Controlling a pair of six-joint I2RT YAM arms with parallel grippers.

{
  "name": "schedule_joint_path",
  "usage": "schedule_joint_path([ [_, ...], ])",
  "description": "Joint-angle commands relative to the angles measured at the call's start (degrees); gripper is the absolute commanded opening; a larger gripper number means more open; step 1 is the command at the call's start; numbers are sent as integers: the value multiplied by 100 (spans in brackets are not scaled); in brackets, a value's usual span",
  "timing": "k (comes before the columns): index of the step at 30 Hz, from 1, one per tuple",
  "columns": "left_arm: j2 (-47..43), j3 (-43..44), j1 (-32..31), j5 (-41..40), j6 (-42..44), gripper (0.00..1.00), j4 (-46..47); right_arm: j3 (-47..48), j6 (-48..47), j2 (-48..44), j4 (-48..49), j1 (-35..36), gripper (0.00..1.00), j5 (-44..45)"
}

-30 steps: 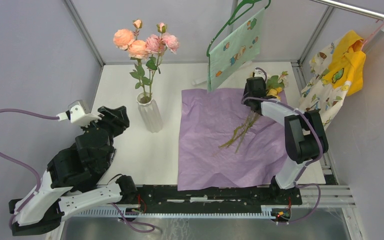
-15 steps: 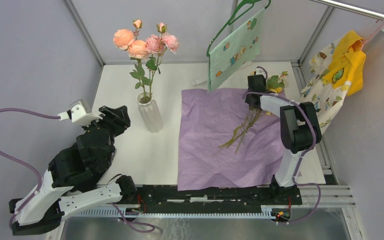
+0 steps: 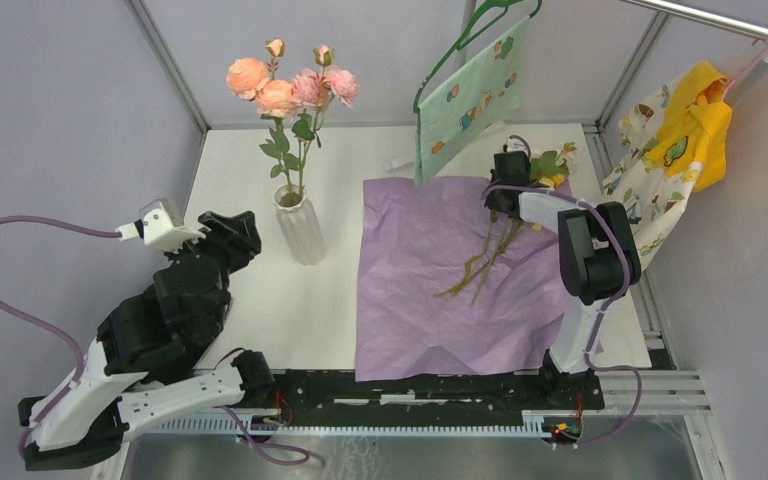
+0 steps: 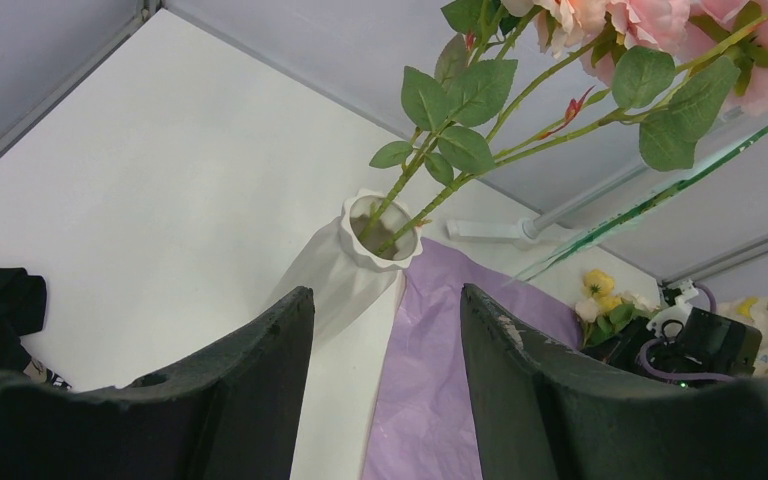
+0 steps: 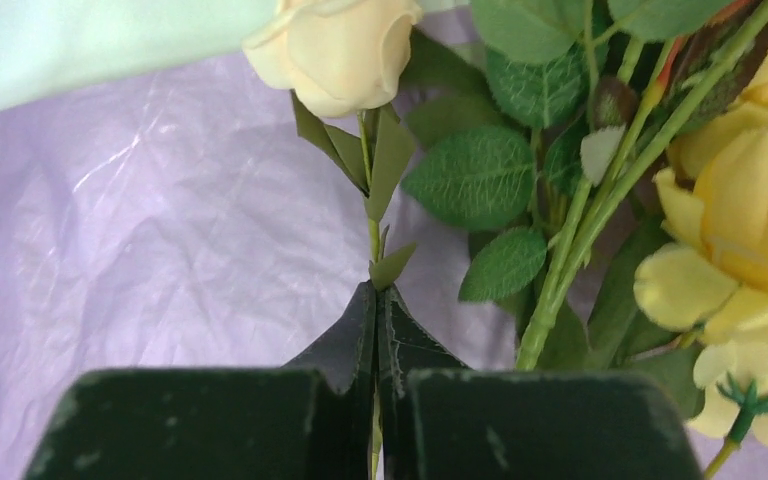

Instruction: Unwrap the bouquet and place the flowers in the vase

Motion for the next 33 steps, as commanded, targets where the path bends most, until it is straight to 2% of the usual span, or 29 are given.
schedule_joint_path([
  [1,88,50,12,-35,135,62,222,-390,184,-865,595,19,0,-583],
  [10,151,85,7,27,97,61,222,-1028,425,-2585,1688,440,0,-1949],
  [13,131,114,13,9,113,61,221,-1127,447,-3090,2250,783,0,-2361],
  [18,37,189,7,-15,150,61,214,-1137,180,-3782,3269,1548,0,-2566],
  [25,-59,164,9,8,132,61,198,-1019,-66,-4080,5083,2342,0,-2882],
  [33,-67,181,15,16,132,61,199,-263,-342,-3656,6729,2964,0,-2826],
])
